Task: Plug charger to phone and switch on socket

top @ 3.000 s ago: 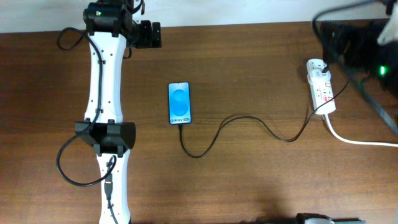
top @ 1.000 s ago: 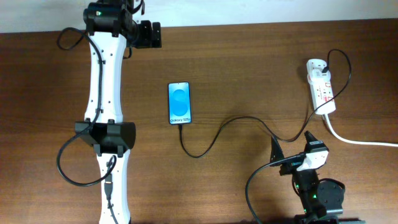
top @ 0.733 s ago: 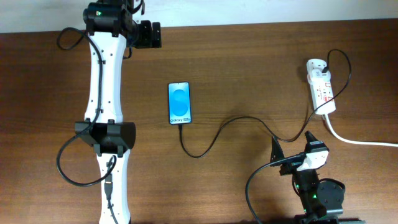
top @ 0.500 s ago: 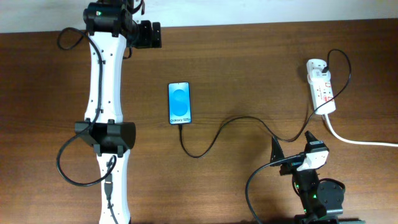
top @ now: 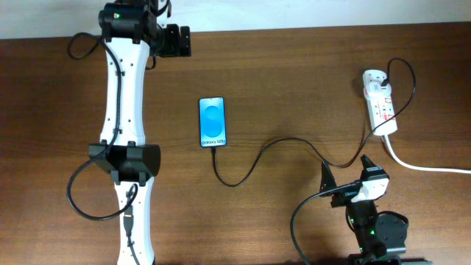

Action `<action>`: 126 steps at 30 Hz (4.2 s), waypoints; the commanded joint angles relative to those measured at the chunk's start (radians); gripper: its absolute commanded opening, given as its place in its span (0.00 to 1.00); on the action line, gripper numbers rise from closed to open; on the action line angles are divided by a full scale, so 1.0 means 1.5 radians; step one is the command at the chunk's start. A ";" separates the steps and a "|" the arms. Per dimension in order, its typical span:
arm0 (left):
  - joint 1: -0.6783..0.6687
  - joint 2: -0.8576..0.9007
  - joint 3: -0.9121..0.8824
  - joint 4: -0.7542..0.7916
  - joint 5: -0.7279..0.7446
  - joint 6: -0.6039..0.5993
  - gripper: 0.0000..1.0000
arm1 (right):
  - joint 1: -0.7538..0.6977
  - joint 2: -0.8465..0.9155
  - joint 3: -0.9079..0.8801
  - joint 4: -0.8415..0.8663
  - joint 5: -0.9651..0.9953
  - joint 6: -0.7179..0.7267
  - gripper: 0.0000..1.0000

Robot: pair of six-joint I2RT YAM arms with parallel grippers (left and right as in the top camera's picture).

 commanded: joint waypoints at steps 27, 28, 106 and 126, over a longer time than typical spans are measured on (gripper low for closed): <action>-0.002 -0.004 0.010 -0.029 -0.016 -0.001 0.99 | 0.005 -0.006 -0.003 -0.005 0.008 0.002 0.99; -0.002 -0.004 0.010 -0.030 -0.020 -0.001 0.99 | 0.005 -0.006 -0.003 -0.005 0.008 0.002 0.98; 0.123 -1.539 -1.922 1.137 0.038 0.229 0.99 | 0.005 -0.006 -0.003 -0.005 0.008 0.002 0.99; 0.123 -1.670 -1.958 0.950 0.009 0.238 0.99 | 0.005 -0.006 -0.003 -0.005 0.008 0.002 0.98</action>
